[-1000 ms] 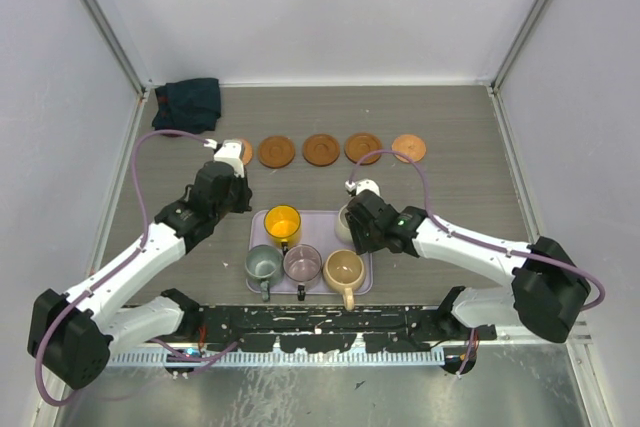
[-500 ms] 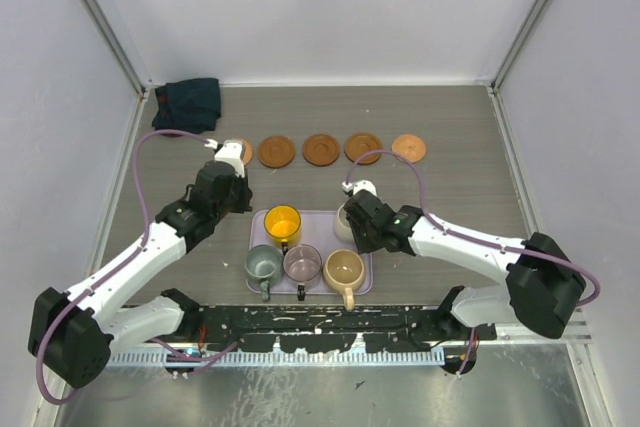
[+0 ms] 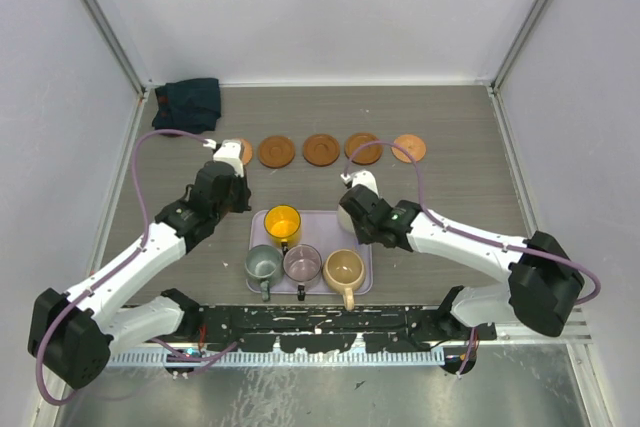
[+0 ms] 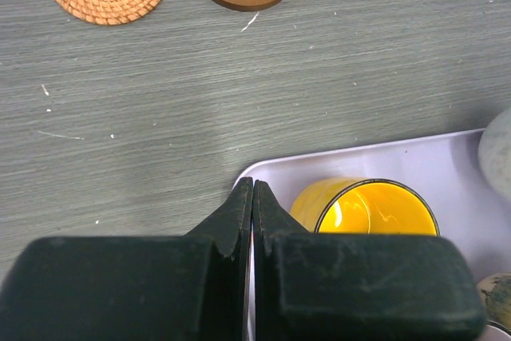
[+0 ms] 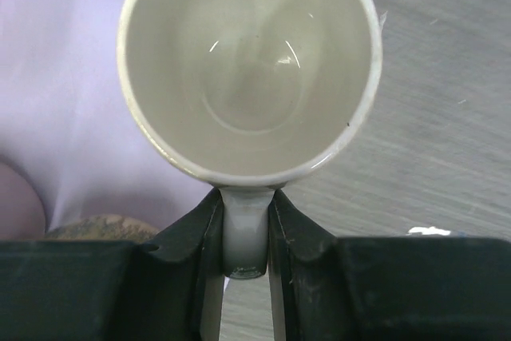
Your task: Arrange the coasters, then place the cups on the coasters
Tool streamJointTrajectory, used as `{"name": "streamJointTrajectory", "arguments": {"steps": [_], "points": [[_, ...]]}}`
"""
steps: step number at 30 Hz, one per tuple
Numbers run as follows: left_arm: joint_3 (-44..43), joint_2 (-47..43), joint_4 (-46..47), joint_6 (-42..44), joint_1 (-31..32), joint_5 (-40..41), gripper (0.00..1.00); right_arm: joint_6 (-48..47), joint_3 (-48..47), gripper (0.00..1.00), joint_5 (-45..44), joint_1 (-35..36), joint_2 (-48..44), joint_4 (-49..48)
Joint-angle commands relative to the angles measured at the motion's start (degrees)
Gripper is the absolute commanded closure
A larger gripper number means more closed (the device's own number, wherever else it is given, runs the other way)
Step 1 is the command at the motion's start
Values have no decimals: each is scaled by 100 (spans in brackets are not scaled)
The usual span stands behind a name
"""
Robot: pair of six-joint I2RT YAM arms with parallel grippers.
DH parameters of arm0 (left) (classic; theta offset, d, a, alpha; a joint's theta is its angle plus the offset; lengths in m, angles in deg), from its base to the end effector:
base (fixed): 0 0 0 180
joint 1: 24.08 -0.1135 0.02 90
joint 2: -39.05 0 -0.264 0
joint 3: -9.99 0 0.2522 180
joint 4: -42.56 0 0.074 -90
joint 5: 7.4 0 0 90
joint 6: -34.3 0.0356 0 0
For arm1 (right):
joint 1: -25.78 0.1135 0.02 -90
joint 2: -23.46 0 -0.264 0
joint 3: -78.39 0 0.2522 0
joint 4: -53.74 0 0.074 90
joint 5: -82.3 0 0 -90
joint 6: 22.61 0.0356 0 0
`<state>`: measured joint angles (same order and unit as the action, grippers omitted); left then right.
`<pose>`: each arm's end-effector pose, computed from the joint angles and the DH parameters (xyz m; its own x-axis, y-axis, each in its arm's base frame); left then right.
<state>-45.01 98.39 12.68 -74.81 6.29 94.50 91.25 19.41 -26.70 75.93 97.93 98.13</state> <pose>0.1994 -0.1084 0.2603 -0.5723 -0.0360 -0.8193 0.1696 0.9723 -0.1611 0.1668 0.1817 0.2074 -0.7582 -0.3115 -0.5728 -0.3439 0.9374 -0.0546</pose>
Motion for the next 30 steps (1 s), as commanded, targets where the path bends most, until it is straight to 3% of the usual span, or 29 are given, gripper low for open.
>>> {"name": "streamJointTrajectory", "arguments": {"steps": [1, 10, 19, 30], "points": [[-83, -218, 200, -61, 12, 241, 100, -290, -682, 99, -1187, -49, -273, -505], [11, -420, 192, -55, 10, 418, 100, -950, -1137, 99, -1615, -483, 39, -1230], [45, -390, 242, -28, 10, 480, 100, -1404, -1322, 99, -826, -2142, 587, -2691], [126, -377, 304, 48, 11, 579, 100, -1624, -2069, 99, -33, -3421, 1737, -3438]]}}
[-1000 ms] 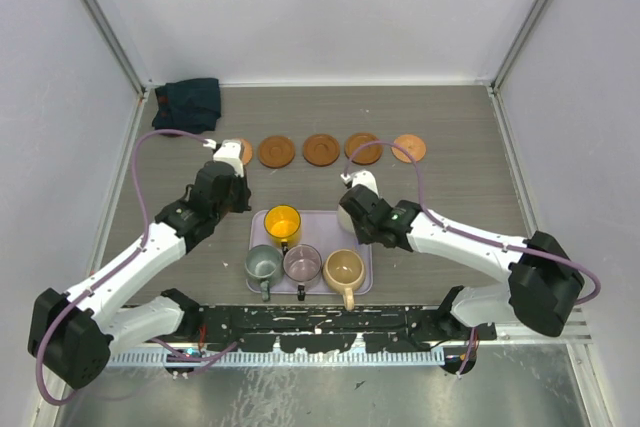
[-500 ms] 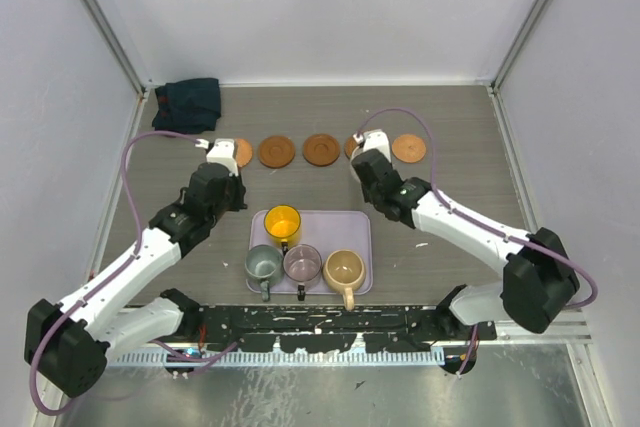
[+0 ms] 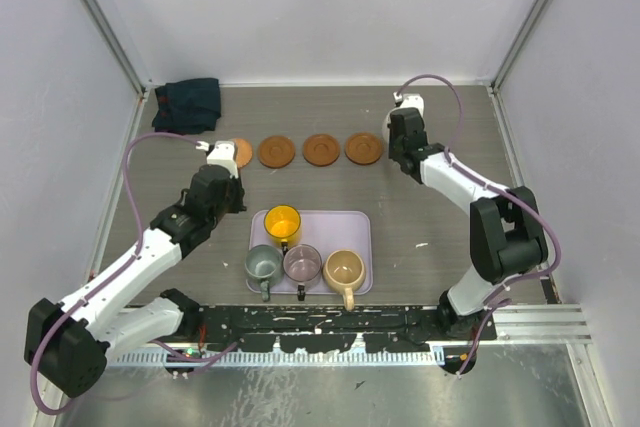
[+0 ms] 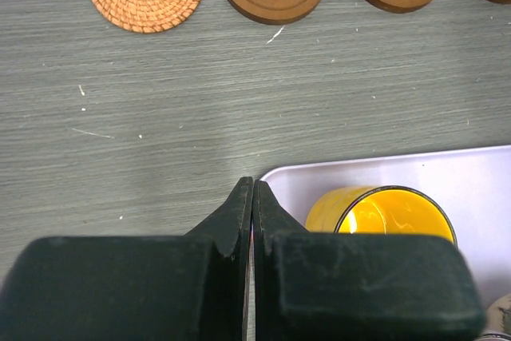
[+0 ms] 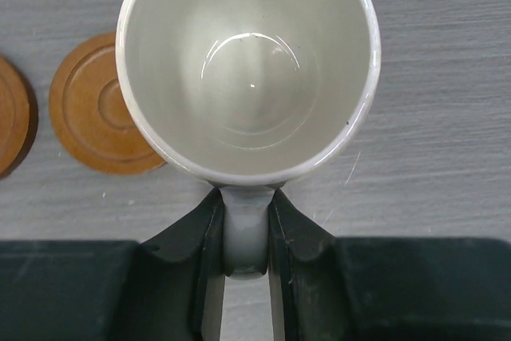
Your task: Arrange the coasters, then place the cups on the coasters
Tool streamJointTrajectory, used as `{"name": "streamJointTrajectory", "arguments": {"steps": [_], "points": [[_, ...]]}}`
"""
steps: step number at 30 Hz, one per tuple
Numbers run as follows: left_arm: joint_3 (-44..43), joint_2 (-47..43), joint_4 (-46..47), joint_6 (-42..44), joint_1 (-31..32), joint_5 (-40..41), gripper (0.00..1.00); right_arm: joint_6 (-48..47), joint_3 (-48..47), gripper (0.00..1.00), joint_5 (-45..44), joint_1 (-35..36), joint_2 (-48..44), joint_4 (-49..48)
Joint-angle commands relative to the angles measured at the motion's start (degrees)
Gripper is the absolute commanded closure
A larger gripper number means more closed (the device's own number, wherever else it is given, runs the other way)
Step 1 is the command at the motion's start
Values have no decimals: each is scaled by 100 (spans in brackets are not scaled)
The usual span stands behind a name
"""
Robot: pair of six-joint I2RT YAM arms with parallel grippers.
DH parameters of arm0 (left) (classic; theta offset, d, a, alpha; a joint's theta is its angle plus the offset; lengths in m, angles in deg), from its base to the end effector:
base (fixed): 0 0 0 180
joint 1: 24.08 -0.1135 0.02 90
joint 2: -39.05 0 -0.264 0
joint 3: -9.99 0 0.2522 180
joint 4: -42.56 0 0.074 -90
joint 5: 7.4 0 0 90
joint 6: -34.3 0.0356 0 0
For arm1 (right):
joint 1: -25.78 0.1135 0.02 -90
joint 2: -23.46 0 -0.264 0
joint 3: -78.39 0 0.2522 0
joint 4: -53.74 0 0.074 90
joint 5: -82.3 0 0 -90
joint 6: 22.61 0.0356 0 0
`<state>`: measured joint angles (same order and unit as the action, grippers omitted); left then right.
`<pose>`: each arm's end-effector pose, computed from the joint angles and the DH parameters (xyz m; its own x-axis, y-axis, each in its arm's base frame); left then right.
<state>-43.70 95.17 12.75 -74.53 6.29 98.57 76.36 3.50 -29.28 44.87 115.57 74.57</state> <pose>0.1916 -0.1009 0.2642 -0.5277 -0.0504 -0.8479 0.1215 0.9835 -0.1341 0.3397 0.1037 0.2366 -0.5801 -0.0473 -0.8132 0.0608 0.9930 -0.1011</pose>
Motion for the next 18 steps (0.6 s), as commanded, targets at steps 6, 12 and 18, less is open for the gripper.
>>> {"name": "streamJointTrajectory", "arguments": {"steps": [6, 12, 18], "points": [[-5, -11, 325, 46, 10, 229, 100, -185, -427, 99, 331, -626, 109, -1173], [-43, 82, 325, 46, 9, 169, 100, -205, -56, 99, 481, -780, 71, -1362], [-46, 133, 341, 21, 7, 131, 100, -243, 63, 99, 588, -852, 188, -1397]]}}
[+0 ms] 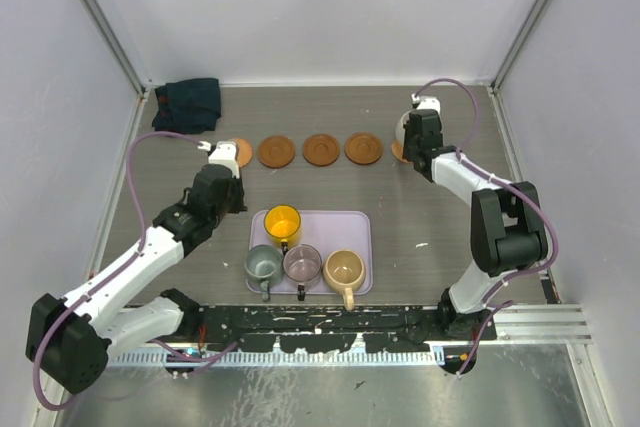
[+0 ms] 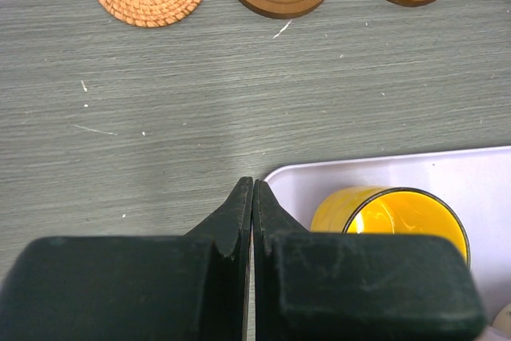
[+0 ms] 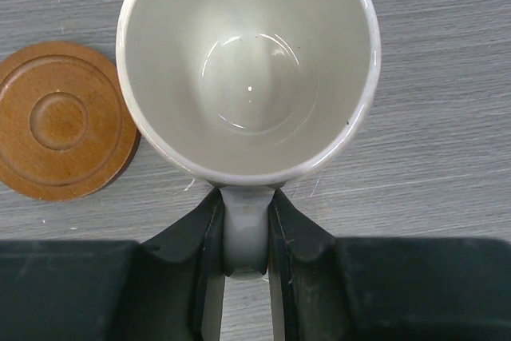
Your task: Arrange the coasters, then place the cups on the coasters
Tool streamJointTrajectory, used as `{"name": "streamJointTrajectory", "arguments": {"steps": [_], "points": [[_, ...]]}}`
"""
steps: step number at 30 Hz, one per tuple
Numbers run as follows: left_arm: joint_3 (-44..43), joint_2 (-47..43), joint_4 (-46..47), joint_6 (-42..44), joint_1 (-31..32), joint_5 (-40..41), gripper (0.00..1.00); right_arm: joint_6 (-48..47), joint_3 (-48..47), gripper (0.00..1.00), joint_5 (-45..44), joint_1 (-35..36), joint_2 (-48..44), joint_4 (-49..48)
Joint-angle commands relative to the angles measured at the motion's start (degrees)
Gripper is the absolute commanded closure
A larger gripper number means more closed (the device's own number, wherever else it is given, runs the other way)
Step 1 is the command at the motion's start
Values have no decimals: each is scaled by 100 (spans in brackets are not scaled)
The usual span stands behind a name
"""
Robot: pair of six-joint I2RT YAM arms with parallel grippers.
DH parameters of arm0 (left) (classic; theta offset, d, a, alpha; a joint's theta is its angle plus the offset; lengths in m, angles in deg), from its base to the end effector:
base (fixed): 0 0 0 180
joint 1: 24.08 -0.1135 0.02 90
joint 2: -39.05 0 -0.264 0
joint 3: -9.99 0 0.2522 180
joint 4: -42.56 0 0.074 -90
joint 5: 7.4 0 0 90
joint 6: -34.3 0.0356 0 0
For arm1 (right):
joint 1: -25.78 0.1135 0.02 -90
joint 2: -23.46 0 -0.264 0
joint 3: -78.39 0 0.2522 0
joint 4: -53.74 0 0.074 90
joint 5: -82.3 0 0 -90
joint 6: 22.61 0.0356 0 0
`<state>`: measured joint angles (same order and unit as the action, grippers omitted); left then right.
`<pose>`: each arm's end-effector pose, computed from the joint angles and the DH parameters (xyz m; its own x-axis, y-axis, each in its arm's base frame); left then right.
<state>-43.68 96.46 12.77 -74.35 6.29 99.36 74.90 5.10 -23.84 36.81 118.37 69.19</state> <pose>0.1946 -0.1022 0.2598 -0.5400 -0.0384 -0.8408 0.1098 0.9872 -0.1157 0.3586 0.0598 0.2184 -0.5821 0.0144 -0.8130 0.1110 0.9919 -0.0618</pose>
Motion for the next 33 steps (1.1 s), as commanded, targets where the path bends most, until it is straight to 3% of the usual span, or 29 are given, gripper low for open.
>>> {"name": "streamJointTrajectory", "arguments": {"steps": [1, 33], "points": [[-52, 8, 340, 0, 4, 53, 100, -93, -91, 99, 47, -52, -66, -861], [-35, 156, 338, -51, 9, 37, 100, -35, -37, 99, 39, -110, 449, -1008]]}}
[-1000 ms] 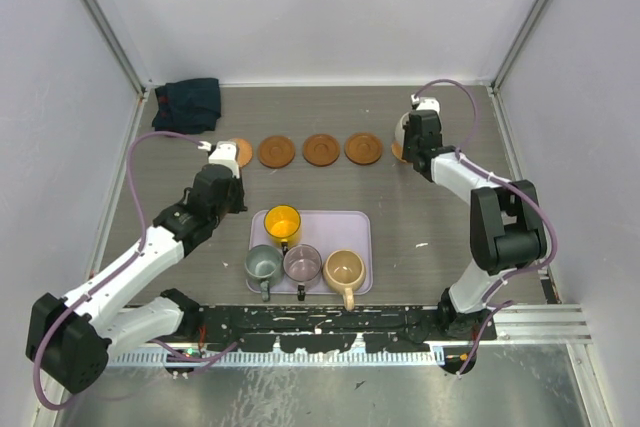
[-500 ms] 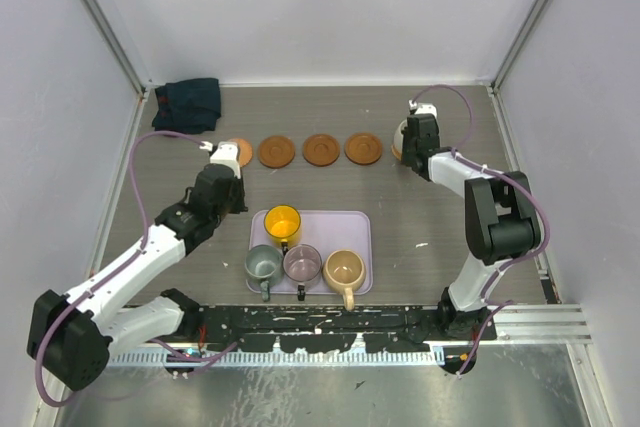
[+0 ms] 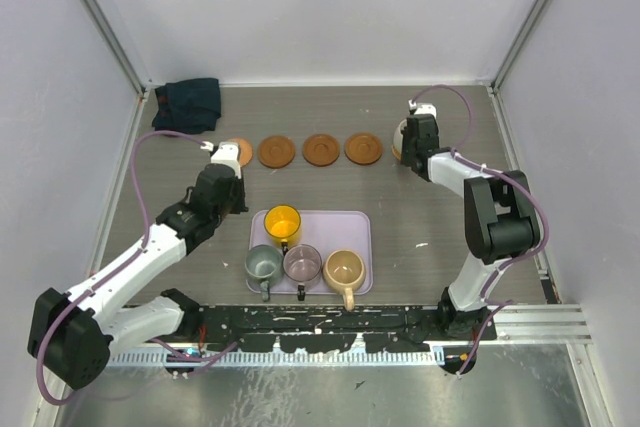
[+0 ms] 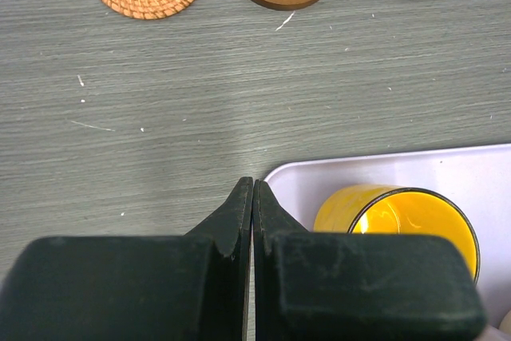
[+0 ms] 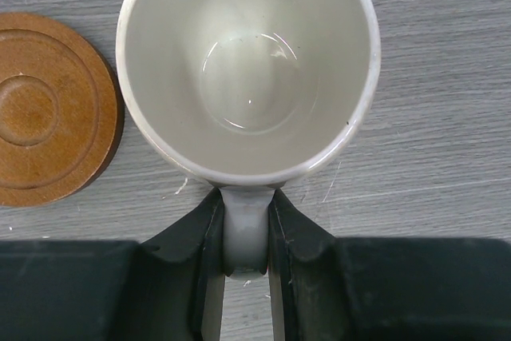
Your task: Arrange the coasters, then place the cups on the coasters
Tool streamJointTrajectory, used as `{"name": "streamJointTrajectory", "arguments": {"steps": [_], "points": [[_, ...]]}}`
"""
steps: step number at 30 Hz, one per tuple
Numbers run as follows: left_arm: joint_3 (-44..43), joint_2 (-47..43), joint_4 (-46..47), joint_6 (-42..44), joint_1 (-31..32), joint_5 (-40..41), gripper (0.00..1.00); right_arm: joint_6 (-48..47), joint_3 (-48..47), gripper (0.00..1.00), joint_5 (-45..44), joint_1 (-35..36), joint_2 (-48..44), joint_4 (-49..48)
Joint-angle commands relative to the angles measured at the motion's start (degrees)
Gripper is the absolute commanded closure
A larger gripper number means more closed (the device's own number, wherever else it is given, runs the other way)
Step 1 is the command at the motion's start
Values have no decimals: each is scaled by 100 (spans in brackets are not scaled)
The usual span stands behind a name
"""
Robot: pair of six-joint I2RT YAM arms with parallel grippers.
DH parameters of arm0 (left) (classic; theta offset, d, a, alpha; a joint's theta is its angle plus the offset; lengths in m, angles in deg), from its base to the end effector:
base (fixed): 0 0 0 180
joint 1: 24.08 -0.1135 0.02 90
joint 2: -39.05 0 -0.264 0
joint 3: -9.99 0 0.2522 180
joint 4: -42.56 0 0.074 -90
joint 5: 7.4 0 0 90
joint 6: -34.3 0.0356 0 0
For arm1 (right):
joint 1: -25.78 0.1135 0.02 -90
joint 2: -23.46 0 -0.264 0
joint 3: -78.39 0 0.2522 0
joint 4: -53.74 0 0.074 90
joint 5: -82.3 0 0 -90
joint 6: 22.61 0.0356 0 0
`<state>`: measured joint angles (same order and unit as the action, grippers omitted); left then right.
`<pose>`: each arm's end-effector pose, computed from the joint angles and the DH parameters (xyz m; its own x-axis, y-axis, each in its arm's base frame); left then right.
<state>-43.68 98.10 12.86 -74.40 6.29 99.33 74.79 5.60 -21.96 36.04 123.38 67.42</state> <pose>0.1982 -0.1043 0.2541 -0.5598 -0.0279 -0.8282 0.1071 0.9886 -0.1057 0.3677 0.0576 0.1876 -0.6364 0.0117 -0.7713 0.0936 0.9937 -0.0622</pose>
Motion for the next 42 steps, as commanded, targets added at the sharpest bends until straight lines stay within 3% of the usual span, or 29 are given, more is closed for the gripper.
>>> {"name": "streamJointTrajectory", "arguments": {"steps": [1, 13, 21, 25, 31, 37, 42], "points": [[-34, -1, 329, -51, 11, 39, 100, -15, -82, 99, -143, -33, -32, -828], [-27, -48, 305, -49, 10, 81, 100, 206, -50, 99, -229, -35, 38, -677], [-9, -37, 294, -71, 3, 60, 100, 315, 31, 92, -236, -33, -193, -560], [-9, -45, 305, -81, 7, 33, 100, 308, 34, 85, -241, -33, -218, -462], [-1, -94, 291, -95, 5, 31, 100, 326, 109, 65, -281, -38, -275, -371], [8, -121, 272, -112, 13, 11, 100, 324, 152, 52, -288, -40, -330, -350], [17, -148, 253, -124, 7, 4, 100, 336, 178, 51, -303, -33, -383, -350]]}}
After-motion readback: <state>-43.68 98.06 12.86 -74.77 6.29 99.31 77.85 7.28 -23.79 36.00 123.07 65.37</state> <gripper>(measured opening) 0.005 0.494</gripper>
